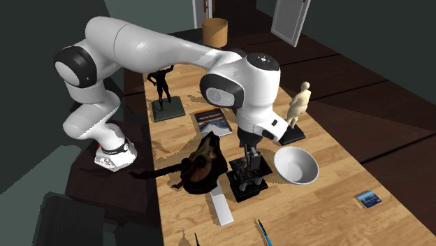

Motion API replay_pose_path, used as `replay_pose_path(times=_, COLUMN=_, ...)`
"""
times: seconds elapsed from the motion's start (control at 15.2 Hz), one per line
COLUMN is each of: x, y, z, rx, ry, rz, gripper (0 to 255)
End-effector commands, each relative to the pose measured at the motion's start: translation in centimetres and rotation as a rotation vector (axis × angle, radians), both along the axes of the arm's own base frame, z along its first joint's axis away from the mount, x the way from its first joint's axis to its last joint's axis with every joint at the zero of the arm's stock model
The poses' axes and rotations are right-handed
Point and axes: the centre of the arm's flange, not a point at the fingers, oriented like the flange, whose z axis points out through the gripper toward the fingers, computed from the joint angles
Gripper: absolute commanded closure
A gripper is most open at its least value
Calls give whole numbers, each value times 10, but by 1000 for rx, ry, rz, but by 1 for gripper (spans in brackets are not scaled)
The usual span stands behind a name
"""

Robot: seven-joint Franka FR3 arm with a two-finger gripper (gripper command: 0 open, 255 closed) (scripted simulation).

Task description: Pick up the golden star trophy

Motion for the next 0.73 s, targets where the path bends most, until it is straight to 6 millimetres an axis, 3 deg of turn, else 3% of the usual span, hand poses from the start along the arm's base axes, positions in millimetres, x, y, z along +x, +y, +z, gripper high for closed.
replay_pose_path(times=0.0, x=2, y=0, z=-9, rx=0, ry=-1, rz=1, gripper=0)
replay_pose_path(times=0.2, x=2, y=0, z=-28, rx=0, ry=-1, rz=1, gripper=0)
replay_pose_path(times=0.33, x=2, y=0, z=-28, rx=0, ry=-1, rz=1, gripper=0)
replay_pose_path(times=0.4, x=2, y=0, z=-29, rx=0, ry=-1, rz=1, gripper=255)
replay_pose_path(times=0.66, x=2, y=0, z=-28, rx=0, ry=-1, rz=1, gripper=255)
